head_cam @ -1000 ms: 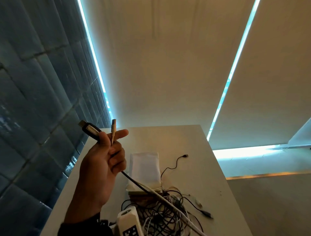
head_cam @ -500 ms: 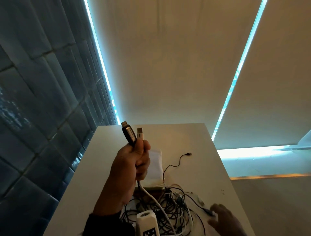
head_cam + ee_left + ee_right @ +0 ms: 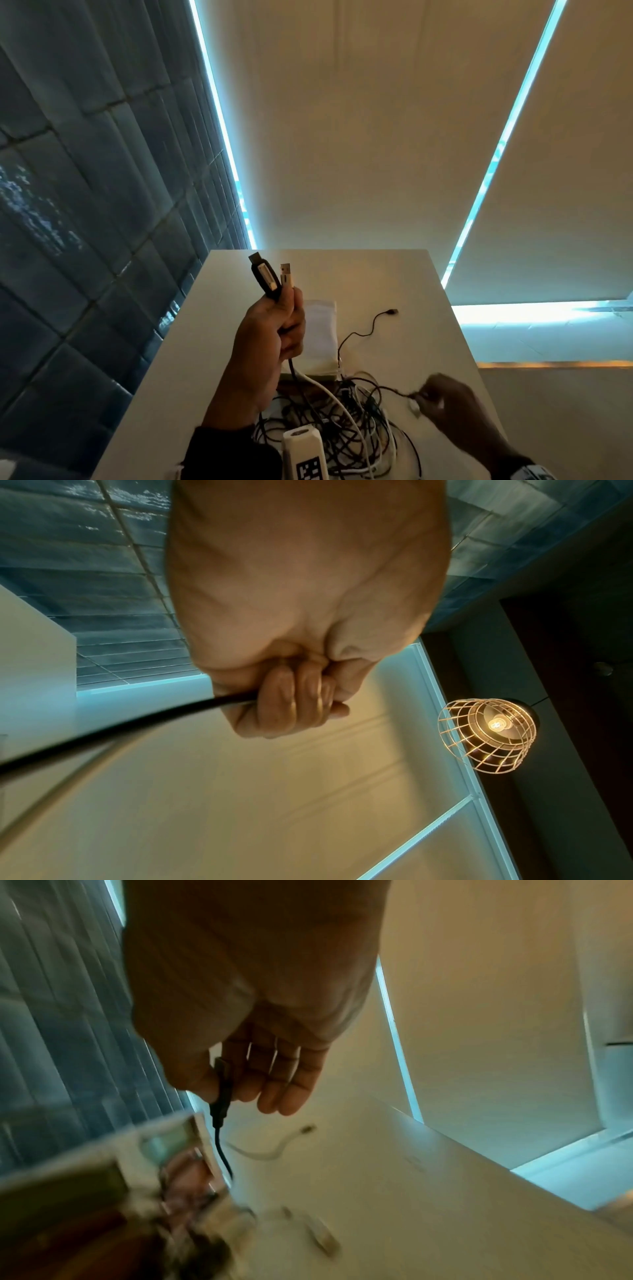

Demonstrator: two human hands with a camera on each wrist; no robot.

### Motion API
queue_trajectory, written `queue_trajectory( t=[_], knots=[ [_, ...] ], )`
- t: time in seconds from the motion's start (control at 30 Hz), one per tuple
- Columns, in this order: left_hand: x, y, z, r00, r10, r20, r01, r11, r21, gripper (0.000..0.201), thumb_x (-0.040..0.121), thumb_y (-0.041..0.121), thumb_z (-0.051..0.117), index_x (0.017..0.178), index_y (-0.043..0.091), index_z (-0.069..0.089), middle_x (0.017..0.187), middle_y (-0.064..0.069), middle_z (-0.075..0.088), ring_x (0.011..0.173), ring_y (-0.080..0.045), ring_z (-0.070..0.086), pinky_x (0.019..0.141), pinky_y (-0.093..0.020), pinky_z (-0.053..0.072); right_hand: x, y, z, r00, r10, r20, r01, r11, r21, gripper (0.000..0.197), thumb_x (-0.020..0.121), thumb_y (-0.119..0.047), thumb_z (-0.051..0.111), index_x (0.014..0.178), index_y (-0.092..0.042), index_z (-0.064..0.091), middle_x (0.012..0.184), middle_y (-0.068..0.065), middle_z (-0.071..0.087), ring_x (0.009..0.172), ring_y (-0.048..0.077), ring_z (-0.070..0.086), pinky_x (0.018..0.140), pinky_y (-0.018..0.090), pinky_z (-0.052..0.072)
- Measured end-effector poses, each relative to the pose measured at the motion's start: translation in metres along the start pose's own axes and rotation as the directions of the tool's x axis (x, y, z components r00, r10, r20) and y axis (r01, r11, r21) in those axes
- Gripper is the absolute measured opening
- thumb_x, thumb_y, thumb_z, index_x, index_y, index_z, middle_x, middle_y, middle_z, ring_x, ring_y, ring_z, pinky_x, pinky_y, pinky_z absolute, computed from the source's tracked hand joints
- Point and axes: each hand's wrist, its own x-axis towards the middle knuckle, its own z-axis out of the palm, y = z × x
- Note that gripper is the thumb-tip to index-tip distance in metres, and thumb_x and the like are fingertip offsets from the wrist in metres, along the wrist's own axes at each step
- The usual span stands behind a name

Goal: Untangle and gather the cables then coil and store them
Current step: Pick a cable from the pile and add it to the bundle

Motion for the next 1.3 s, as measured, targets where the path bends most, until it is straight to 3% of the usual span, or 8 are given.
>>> queue_trajectory(
  t=[0.1,0.23,0.3,0.53,0.67,1.0,1.17,1.3],
  knots=[
    [0.003,-0.005,0.006,1.0,-0.006,-0.006,0.007,1.0,0.024,0.025,0.096,0.028,0.042,0.078,0.012,0.05,0.057,0.004,0.029,0.05,-0.011,0.017,0.05,-0.03,0.011,0.021,-0.051,-0.024,0.987,-0.016,-0.158,0.076,0.922,0.379,0.008,0.083,-0.009,0.073,0.083,-0.016,0.067,0.078,-0.008,0.07,0.078,0.002,0.066,0.067,0.015,0.055],
    [0.007,-0.013,0.012,1.0,-0.01,-0.028,0.012,0.997,0.073,0.021,0.1,0.018,0.039,0.09,0.007,0.053,0.055,0.005,0.03,0.047,-0.008,0.021,0.047,-0.026,0.016,0.035,-0.117,-0.044,0.993,0.063,-0.098,0.053,0.504,0.862,0.009,0.096,-0.009,0.052,0.098,-0.001,0.055,0.081,0.015,0.073,0.076,0.027,0.072,0.071,0.035,0.06],
    [0.01,-0.017,0.012,0.999,-0.011,-0.041,0.016,0.992,0.125,0.022,0.1,0.019,0.04,0.099,0.005,0.057,0.053,0.006,0.03,0.046,-0.007,0.023,0.044,-0.022,0.019,0.034,-0.145,-0.049,0.993,0.004,-0.12,0.107,0.423,0.9,0.009,0.097,-0.007,0.049,0.094,0.0,0.055,0.071,0.014,0.066,0.062,0.027,0.062,0.062,0.037,0.056],
    [0.014,-0.031,0.015,0.991,0.122,-0.047,-0.089,0.89,0.448,0.027,0.091,0.04,0.051,0.095,0.016,0.065,0.052,0.011,0.054,0.048,-0.002,0.049,0.049,-0.015,0.038,0.025,-0.205,-0.053,0.971,-0.19,-0.145,0.21,0.393,0.895,0.008,0.096,-0.005,0.052,0.102,-0.005,0.057,0.08,0.01,0.07,0.062,0.019,0.061,0.059,0.028,0.053],
    [0.014,-0.028,0.011,0.975,0.19,-0.12,-0.124,0.901,0.415,0.029,0.097,0.034,0.046,0.095,0.016,0.069,0.047,0.011,0.043,0.046,-0.005,0.038,0.046,-0.021,0.033,0.02,-0.199,-0.048,0.983,-0.171,-0.069,0.141,0.456,0.879,0.026,0.087,-0.028,0.059,0.094,-0.004,0.052,0.067,0.008,0.066,0.057,0.019,0.059,0.056,0.027,0.05],
    [0.012,-0.015,0.023,0.967,0.255,-0.008,-0.221,0.853,0.473,0.04,0.087,0.048,0.038,0.078,0.017,0.061,0.044,0.017,0.05,0.046,0.002,0.048,0.054,-0.017,0.037,0.017,-0.205,-0.049,0.958,-0.188,-0.216,0.286,0.569,0.771,0.014,0.095,-0.012,0.055,0.085,-0.014,0.064,0.062,-0.003,0.056,0.055,0.011,0.045,0.052,0.022,0.04],
    [0.012,-0.013,0.025,0.962,0.255,-0.095,-0.207,0.912,0.353,0.044,0.086,0.051,0.036,0.071,0.013,0.053,0.057,0.008,0.054,0.057,-0.004,0.054,0.062,-0.024,0.044,0.017,-0.204,-0.051,0.945,-0.268,-0.188,0.309,0.543,0.781,0.014,0.094,-0.021,0.054,0.085,-0.018,0.065,0.061,-0.006,0.053,0.055,0.006,0.043,0.053,0.019,0.039],
    [0.013,-0.005,0.02,0.97,0.176,-0.169,-0.156,0.98,0.125,0.039,0.097,0.039,0.038,0.071,0.011,0.046,0.051,0.003,0.04,0.05,-0.016,0.046,0.066,-0.036,0.049,0.026,-0.18,-0.03,0.952,-0.294,-0.086,0.268,0.665,0.697,0.026,0.098,-0.013,0.053,0.075,-0.016,0.064,0.059,-0.011,0.052,0.056,0.001,0.042,0.056,0.016,0.036]
  ],
)
